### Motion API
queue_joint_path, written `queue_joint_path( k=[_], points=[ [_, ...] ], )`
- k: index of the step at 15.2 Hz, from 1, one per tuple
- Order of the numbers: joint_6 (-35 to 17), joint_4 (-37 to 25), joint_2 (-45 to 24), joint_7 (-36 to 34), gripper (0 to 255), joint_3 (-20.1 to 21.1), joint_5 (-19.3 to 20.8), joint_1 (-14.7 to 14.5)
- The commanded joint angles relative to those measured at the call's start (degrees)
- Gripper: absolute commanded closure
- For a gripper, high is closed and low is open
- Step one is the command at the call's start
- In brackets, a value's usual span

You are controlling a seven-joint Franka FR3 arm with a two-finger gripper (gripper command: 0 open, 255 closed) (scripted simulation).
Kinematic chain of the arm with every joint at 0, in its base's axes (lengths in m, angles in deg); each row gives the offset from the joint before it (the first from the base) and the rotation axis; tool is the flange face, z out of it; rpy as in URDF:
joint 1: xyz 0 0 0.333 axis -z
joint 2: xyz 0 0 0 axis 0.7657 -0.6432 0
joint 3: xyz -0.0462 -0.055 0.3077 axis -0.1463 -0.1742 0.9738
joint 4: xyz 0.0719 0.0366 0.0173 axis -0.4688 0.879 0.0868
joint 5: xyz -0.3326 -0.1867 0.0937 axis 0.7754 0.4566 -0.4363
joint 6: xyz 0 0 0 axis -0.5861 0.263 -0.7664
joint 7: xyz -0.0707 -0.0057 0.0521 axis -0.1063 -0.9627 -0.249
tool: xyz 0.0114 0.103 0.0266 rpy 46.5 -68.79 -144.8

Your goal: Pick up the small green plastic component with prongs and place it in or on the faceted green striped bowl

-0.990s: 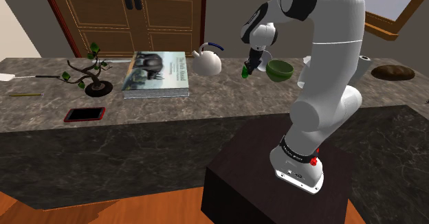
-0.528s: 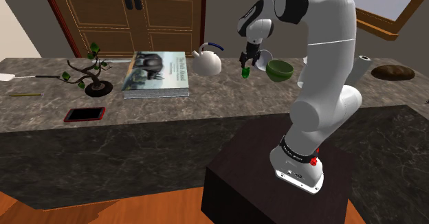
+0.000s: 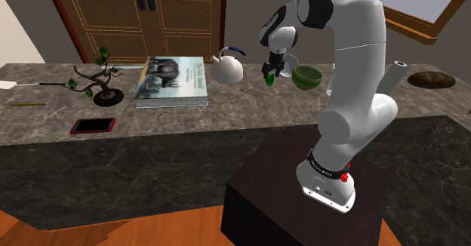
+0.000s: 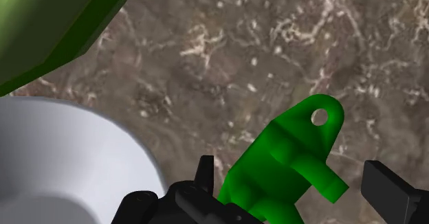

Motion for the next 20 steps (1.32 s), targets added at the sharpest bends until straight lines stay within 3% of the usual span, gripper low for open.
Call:
queue_joint_path(
  k=[1, 5, 6, 14, 15, 20],
  points=[
    [-0.13, 0.05, -0.07, 0.01, 0, 0.02, -0.04, 0.01],
    [-0.14, 0.05, -0.07, 0.01, 0, 0.02, -0.04, 0.01],
    [-0.13, 0.06, -0.06, 0.0, 255, 0.02, -0.03, 0.0],
    [-0.25, 0.37, 0.11, 0.2, 255, -0.04, -0.03, 0.1],
    [-0.25, 0.1, 0.56, 0.18, 0, -0.02, -0.05, -0.01],
    [5.67, -7.62, -1.03, -4.52, 0, 0.21, -4.6, 2.58]
  ],
)
